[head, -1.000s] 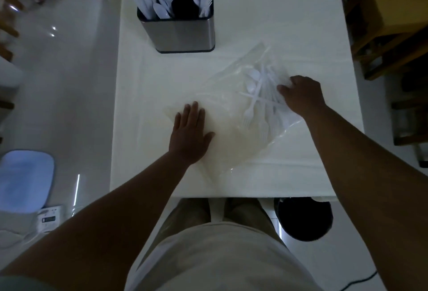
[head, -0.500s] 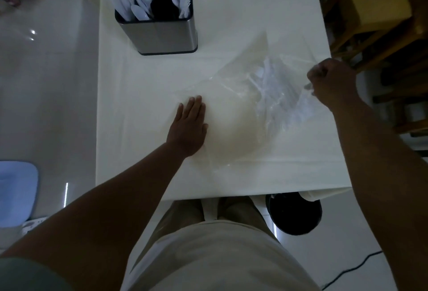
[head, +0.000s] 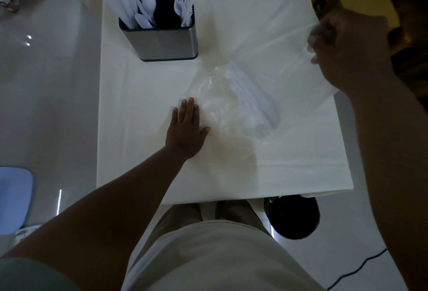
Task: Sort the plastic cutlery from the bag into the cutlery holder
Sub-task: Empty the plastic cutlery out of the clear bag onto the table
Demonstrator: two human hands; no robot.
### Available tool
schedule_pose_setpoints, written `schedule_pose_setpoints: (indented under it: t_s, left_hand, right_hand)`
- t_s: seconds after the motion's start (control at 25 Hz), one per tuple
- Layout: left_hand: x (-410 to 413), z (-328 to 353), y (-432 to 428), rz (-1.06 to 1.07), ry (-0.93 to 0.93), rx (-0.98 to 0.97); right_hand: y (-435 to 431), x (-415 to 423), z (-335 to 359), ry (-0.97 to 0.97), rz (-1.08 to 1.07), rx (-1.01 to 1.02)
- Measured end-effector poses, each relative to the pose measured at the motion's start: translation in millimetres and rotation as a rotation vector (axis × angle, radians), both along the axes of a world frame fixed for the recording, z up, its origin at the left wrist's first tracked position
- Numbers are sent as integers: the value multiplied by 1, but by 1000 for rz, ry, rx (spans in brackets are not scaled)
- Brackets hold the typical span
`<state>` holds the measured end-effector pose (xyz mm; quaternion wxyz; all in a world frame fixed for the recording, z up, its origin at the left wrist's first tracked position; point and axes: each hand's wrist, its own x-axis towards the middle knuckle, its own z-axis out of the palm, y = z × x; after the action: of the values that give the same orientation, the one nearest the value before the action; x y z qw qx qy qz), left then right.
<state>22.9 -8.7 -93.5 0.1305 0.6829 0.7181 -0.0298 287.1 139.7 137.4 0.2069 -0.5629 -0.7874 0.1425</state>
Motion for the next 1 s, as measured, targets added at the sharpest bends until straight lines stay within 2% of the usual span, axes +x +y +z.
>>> schedule_pose_setpoints:
  t_s: [0.08,0.24,0.36,0.64,0.84,1.0]
  left_hand:
    - [1,-1,-1,-17,-15,11]
    - [4,-2,3,-6,-21,-30]
    - [6,-1,4,24,-30,-50]
    - [10,1,5,64,-66,-77]
    - [12,3,6,66,-62,-74]
    - [12,4,7,68,-56,-91]
  right_hand:
    - [-12,-10,15,62,66,-43]
    - [-32,-30,28,-1,214,19]
    - [-33,-29,36,96,192,32]
    - [-38,-27,39,98,195,126]
    - [-29,-24,33,38,178,152]
    - [-15,-14,19,-80,68,207]
